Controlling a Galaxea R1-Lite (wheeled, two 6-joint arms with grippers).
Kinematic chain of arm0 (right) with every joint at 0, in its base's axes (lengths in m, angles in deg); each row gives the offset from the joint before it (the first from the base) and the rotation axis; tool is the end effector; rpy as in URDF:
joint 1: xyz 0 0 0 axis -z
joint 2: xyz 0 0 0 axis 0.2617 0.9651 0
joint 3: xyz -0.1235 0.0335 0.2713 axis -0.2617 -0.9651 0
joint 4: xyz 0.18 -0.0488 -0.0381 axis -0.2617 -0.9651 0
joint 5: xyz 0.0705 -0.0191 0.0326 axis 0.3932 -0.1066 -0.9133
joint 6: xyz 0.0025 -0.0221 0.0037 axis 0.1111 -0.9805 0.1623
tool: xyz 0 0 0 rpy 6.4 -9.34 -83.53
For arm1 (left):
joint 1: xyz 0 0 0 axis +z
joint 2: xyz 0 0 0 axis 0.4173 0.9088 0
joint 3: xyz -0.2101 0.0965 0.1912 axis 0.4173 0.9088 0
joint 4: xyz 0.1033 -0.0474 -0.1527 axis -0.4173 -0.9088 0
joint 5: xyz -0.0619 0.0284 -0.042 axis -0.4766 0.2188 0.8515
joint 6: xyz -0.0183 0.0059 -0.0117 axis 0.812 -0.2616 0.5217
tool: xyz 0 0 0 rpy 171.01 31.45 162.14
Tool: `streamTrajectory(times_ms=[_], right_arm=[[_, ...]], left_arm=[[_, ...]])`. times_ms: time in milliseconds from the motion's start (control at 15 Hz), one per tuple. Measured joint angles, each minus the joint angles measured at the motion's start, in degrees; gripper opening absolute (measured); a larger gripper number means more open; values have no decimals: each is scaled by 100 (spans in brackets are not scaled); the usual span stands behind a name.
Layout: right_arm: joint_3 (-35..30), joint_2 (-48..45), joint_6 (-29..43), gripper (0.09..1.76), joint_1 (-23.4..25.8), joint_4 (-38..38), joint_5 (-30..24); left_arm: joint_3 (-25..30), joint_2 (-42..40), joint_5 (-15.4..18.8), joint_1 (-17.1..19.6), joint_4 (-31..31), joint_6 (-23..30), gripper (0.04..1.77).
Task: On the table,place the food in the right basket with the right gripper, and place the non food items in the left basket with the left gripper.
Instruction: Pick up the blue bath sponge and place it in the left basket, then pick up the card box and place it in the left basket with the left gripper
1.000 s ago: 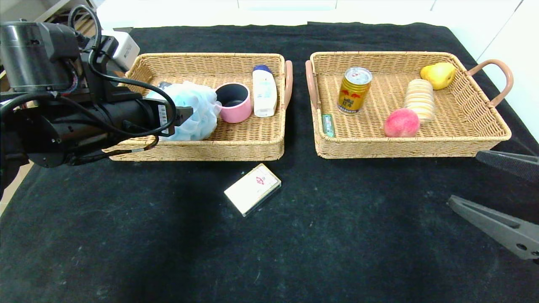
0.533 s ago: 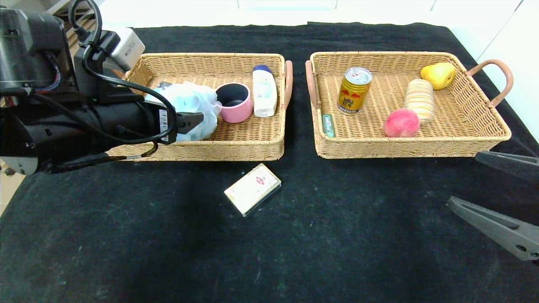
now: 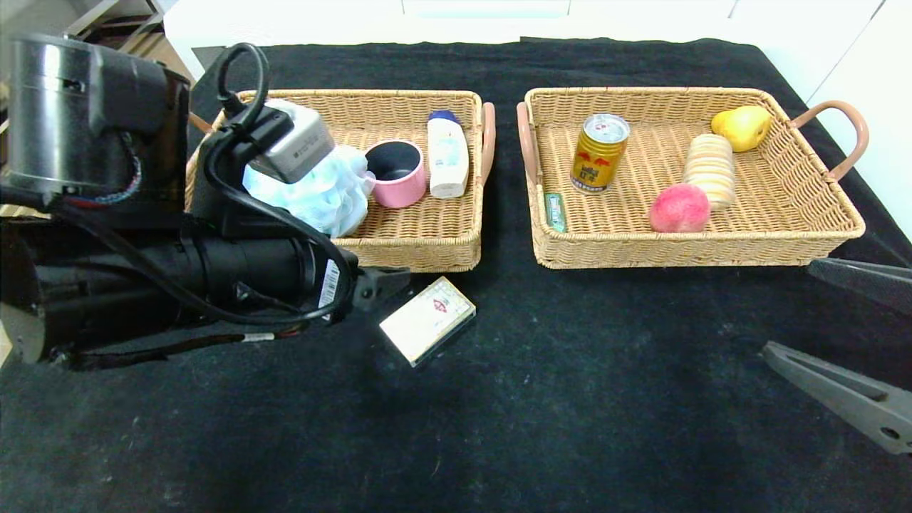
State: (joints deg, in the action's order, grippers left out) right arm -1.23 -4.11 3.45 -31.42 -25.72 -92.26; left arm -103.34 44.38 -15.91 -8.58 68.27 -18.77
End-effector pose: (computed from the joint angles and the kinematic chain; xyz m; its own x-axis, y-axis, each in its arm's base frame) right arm 0.1330 0.0490 0.2349 0.7431 0.6690 0.0189 -0.6490 0.7272 -0.2236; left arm 0.2140 -0.1355 0.2801 0.8642 -0.3566 -0.3550 0.4331 0.8863 0.1640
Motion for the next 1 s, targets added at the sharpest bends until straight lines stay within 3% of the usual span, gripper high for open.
streamTrajectory(times_ms=[267, 533, 800, 1000], right_arm=[[-21, -17, -13, 171, -21, 0, 0], [-22, -35, -24, 171, -26, 5, -1], [-32, -35, -20, 171, -30, -15, -20], [-46, -30, -27, 171, -34, -15, -22]], left_arm=[[121, 352, -108, -363, 56, 5, 169], [100, 848, -221, -402, 102, 51, 170], [157, 1261, -402, -379, 928, 63, 170], [173, 1480, -400, -346, 984, 71, 170]])
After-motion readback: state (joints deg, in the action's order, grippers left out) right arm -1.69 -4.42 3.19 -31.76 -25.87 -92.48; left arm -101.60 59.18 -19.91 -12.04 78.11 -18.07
